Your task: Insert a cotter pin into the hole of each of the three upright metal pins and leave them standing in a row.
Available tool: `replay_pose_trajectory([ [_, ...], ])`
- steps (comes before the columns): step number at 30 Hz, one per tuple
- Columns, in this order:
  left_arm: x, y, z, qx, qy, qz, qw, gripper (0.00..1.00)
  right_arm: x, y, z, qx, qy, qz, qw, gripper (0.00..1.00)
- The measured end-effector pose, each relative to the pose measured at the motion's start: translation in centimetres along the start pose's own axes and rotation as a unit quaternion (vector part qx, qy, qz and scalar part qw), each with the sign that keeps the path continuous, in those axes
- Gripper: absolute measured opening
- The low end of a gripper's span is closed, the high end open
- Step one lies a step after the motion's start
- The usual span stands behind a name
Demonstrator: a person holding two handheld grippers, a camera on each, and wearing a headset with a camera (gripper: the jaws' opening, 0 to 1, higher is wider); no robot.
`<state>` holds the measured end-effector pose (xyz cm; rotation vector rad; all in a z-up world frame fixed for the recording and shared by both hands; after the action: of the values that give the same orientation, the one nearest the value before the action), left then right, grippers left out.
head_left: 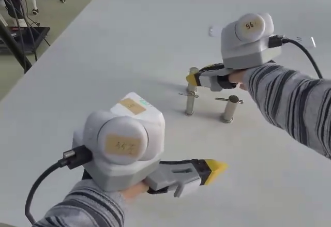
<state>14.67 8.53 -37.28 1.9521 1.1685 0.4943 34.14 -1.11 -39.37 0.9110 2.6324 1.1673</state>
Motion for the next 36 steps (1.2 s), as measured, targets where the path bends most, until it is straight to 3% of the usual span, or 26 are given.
replay_pose_trajectory([
  [4,0.1,-0.1,-0.1,-0.001,0.003,-0.004,1.0,0.96,0.1,0.3,-0.4,0.009,-0.008,-0.032,0.9994,0.09],
  [13,-0.1,-0.2,-0.4,0.0,0.002,-0.005,1.0,0.95,-0.4,0.1,-1.4,0.018,-0.015,-0.033,0.9992,0.08],
  [21,-0.1,0.0,-0.6,-0.004,0.004,-0.007,1.0,0.95,-2.3,-0.5,-3.6,0.019,-0.034,-0.033,0.9987,0.08],
  [28,-0.3,0.2,-0.8,-0.008,0.001,-0.008,0.9999,0.95,-4.5,-2.3,-5.8,0.028,-0.058,-0.029,0.9975,0.08],
  [36,-0.2,0.5,-1.0,-0.014,0.011,-0.007,0.9998,0.94,-5.3,-5.3,-9.0,0.043,-0.086,-0.01,0.9953,0.08],
])
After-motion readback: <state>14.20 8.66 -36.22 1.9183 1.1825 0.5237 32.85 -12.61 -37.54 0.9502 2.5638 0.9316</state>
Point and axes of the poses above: the centre of the closed fingertips' face, and the gripper's own axes: z roughly forward along the fingers, x roughly to its left, y roughly out of its top, the point moved 10 cm from there along -z, roughly backward along the fingers, and after that the axes turned 8 degrees about x, right-handed, at the moved point
